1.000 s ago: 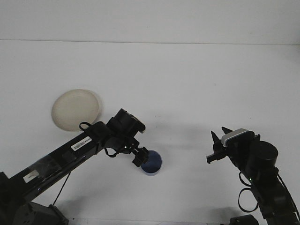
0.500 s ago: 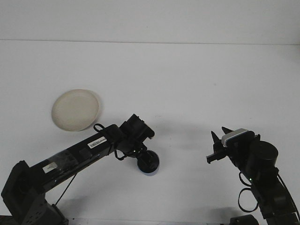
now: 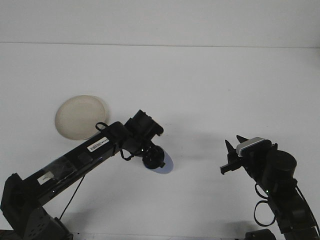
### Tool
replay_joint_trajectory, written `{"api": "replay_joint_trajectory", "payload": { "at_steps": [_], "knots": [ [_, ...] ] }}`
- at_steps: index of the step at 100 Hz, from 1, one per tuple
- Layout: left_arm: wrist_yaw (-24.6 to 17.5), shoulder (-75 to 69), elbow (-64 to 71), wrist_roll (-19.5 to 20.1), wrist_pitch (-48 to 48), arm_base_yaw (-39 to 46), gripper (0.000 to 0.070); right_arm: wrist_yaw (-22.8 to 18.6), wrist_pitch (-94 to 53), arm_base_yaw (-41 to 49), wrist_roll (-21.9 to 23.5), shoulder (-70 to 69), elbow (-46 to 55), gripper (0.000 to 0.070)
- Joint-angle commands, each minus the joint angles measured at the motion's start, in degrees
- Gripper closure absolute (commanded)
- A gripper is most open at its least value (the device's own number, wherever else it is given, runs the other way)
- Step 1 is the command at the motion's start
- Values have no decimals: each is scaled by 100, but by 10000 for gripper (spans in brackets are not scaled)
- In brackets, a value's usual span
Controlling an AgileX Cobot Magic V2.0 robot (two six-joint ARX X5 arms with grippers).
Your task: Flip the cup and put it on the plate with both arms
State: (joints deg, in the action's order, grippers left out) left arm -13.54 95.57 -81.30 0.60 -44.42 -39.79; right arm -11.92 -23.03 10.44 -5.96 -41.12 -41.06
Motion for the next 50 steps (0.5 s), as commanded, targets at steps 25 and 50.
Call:
{"api": "replay_joint_trajectory", "payload": {
  "at_steps": [25,50],
  "knots": [
    [822,17,-1572,402,-957,1228,686,-11,70,11,59,-17,-17,424],
    [822,20,-1836,463,-1353,2769,686,-11,70,11,57,-17,-17,424]
  ]
}}
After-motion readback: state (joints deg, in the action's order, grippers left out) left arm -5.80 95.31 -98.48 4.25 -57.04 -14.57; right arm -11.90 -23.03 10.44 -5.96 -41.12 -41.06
